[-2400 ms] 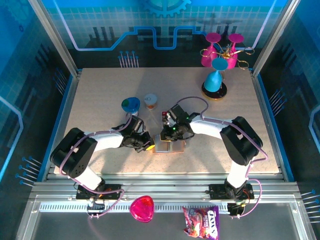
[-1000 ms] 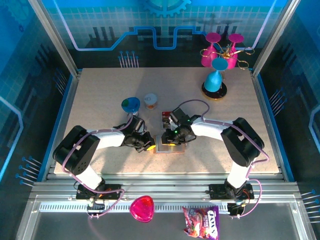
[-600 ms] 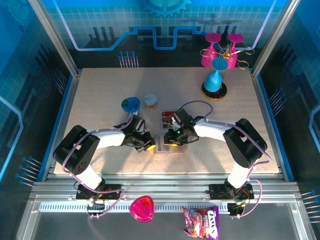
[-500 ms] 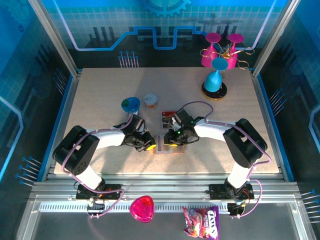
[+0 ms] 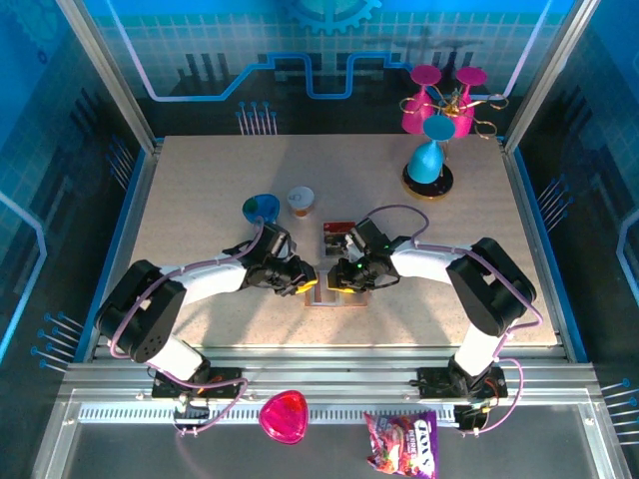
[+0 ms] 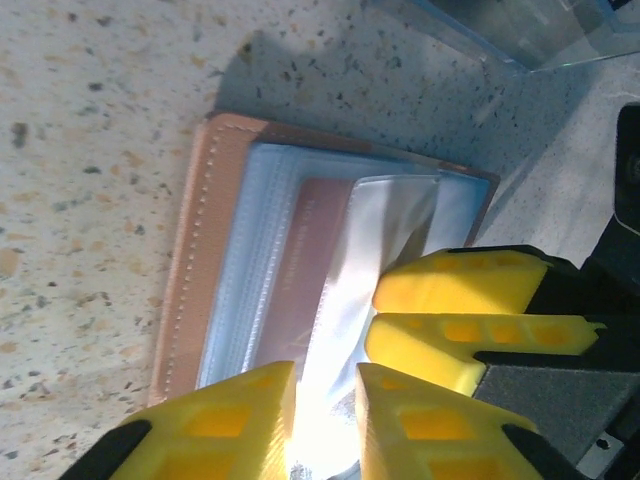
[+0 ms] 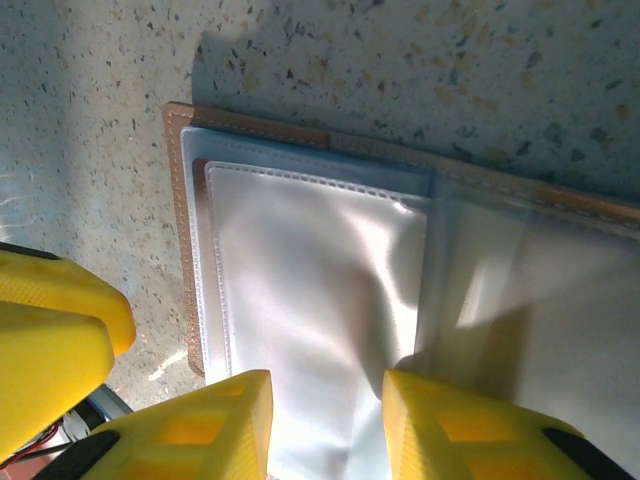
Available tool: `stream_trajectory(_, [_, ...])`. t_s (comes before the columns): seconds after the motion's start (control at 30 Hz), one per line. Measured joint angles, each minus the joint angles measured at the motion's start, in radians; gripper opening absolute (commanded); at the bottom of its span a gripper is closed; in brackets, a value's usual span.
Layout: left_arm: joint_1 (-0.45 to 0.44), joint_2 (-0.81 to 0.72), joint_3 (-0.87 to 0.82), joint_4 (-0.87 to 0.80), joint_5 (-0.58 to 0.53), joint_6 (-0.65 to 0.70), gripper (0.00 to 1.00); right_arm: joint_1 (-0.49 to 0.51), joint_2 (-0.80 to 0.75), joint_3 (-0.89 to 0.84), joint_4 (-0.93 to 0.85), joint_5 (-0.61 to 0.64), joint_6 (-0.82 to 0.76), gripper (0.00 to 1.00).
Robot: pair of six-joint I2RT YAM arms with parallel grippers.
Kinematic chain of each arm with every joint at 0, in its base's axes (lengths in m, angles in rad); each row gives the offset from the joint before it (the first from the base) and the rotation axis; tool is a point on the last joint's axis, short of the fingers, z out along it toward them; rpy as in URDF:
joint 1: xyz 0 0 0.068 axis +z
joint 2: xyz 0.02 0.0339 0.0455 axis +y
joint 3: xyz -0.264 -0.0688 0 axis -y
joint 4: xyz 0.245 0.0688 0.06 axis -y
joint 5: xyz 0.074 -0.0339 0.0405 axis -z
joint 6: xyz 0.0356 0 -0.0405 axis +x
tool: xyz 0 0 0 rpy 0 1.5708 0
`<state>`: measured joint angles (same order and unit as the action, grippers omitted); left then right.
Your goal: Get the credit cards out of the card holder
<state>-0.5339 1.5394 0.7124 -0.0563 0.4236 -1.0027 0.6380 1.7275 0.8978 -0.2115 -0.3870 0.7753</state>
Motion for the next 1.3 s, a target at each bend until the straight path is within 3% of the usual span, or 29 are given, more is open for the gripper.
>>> stream_trajectory(0.8, [-0.026, 0.104, 0.02, 0.092, 0.019, -0.047, 0.18, -0.007, -0.012, -0.024, 0.015, -0.016, 0.011, 0.32])
stream_trajectory(1.3, [-0.027, 0.117, 0.03, 0.092, 0.019, -0.048, 0.22, -0.011, -0.02, -0.024, 0.014, -0.015, 0.011, 0.32])
